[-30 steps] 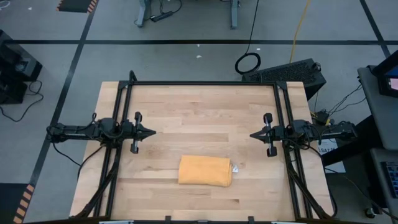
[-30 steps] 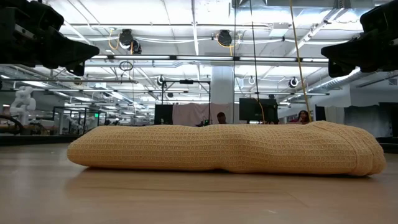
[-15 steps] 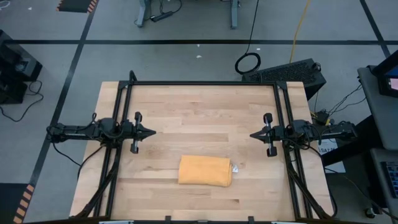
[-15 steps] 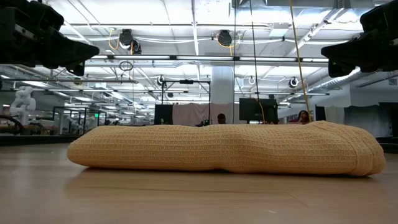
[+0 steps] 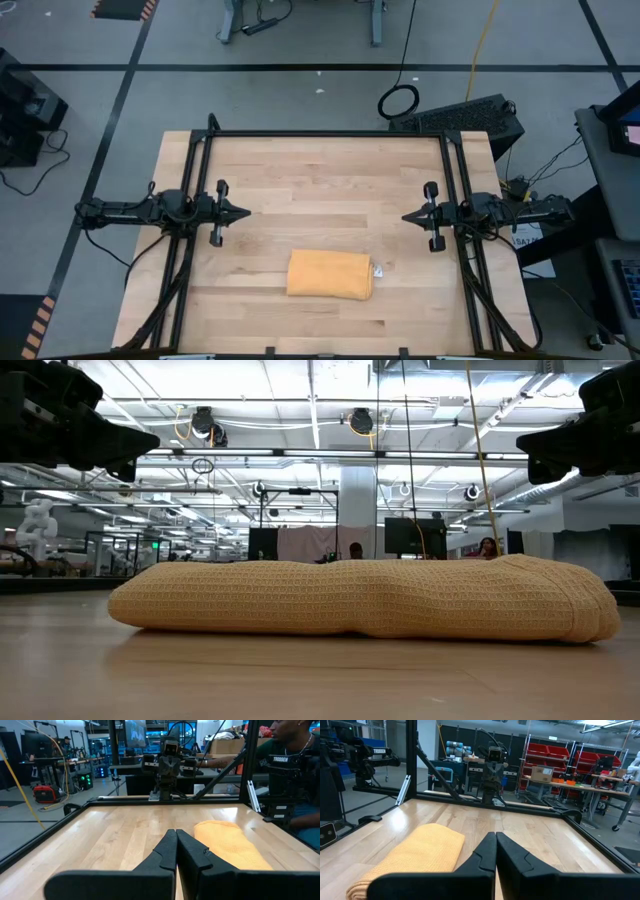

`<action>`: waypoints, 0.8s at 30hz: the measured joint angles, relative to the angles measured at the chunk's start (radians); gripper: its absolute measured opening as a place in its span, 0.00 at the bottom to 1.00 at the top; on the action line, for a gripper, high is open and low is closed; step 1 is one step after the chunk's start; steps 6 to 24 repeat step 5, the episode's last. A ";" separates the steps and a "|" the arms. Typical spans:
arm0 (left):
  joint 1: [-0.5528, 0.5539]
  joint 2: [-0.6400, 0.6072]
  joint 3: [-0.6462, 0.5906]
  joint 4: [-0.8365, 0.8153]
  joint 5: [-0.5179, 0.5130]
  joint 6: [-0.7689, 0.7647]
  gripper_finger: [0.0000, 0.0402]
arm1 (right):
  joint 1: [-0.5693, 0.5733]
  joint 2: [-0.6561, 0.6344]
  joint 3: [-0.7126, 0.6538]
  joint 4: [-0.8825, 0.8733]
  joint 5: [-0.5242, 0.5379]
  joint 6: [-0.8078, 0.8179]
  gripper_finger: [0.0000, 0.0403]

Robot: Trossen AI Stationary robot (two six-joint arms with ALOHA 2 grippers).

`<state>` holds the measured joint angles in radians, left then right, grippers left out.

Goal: Roll towel
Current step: Return to Home Position

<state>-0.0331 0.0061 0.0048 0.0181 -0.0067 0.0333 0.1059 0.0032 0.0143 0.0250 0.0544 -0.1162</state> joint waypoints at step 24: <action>0.000 0.000 0.000 0.000 0.000 0.000 0.02 | 0.000 0.000 0.000 0.000 0.000 0.000 0.00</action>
